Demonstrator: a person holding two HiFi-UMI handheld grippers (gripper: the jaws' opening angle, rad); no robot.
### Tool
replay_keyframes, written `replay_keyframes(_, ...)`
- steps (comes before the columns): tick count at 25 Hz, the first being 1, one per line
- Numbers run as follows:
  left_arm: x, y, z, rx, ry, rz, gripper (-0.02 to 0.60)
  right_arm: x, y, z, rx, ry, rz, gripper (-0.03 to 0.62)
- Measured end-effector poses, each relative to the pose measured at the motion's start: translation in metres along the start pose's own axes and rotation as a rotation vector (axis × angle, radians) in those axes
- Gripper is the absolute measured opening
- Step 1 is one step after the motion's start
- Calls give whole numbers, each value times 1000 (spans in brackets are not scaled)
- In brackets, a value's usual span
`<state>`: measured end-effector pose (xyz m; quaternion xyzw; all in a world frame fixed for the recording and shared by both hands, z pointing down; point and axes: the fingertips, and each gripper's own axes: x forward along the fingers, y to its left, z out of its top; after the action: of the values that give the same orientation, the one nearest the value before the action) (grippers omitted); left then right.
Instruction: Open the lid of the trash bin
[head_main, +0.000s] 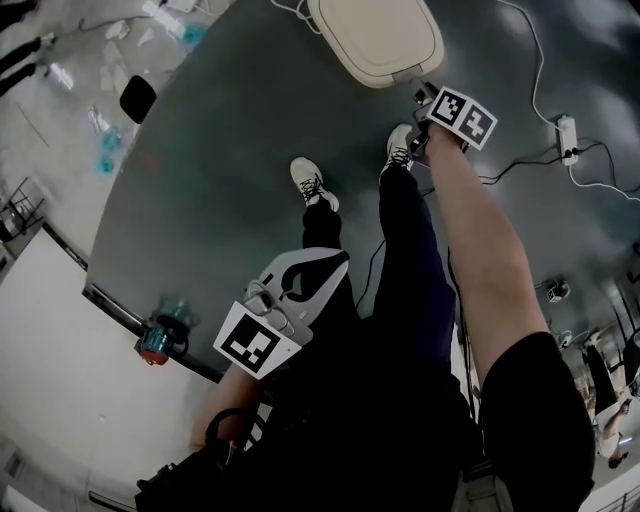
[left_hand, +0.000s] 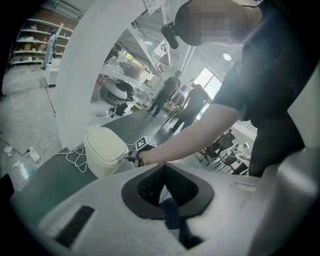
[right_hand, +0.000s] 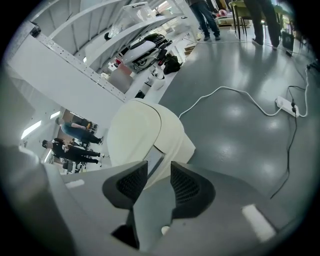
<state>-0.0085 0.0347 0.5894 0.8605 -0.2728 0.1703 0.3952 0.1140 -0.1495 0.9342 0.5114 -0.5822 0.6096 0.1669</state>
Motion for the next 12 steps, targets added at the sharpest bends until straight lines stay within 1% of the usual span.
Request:
replay_keyframes(5, -5, 6, -7, -17, 8, 13, 2, 8, -3, -1, 3, -5, -24, 153)
replay_keyframes(9, -6, 9, -8, -26, -2, 20, 2, 8, -10, -4, 29, -16, -36, 178)
replay_keyframes(12, -7, 11, -8, -31, 0, 20, 2, 9, -11, -4, 35, -25, -40, 167)
